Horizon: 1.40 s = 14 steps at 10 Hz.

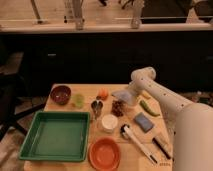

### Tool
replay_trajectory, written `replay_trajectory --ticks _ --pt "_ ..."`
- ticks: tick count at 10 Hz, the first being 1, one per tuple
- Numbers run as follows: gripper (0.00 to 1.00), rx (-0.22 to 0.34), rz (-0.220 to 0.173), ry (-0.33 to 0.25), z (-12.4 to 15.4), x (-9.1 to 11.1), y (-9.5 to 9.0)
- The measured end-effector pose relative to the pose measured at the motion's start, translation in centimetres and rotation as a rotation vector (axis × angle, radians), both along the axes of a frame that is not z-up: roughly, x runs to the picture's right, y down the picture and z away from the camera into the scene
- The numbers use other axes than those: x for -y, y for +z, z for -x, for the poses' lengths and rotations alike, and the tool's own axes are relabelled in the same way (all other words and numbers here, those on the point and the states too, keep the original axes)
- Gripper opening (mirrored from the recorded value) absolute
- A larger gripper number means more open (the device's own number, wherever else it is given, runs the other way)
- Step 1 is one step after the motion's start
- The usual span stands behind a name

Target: Place towel in plastic cup

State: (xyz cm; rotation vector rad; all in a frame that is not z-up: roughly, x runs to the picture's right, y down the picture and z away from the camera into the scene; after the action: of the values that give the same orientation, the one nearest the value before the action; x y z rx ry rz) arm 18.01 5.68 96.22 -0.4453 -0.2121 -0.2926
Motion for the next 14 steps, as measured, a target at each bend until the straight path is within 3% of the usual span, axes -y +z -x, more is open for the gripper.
replay_trajectory --ticks 10,14 --pt "0.8 0.015 0.009 -0.006 -0.4 -0.6 0.8" --pt "0.8 -0.024 -0.085 -0.004 -0.3 0.7 -1.5"
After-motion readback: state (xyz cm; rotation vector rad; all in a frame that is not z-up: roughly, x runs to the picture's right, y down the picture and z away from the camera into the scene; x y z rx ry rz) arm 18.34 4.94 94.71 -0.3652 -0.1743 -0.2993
